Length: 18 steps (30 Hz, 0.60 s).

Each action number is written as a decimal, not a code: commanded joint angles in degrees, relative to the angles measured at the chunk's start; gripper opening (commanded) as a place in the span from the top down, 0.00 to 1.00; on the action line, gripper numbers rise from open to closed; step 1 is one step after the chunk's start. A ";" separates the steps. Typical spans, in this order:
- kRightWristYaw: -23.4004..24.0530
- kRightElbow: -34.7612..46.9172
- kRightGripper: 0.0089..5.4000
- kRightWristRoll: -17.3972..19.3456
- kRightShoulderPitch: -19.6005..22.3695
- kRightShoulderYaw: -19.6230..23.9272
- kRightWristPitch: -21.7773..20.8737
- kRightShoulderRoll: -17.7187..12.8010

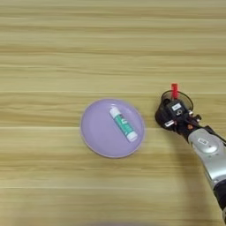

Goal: Move the objects on the table

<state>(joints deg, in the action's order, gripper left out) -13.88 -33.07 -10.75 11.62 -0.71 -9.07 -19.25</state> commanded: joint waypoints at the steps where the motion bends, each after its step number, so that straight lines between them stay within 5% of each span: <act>1: 0.02 3.21 0.53 1.34 1.96 0.90 0.83 -1.06; 18: -0.49 5.86 0.22 2.96 0.95 1.15 0.11 -0.84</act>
<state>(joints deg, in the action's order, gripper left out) -14.70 -30.39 -8.91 9.96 -0.54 -7.91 -19.04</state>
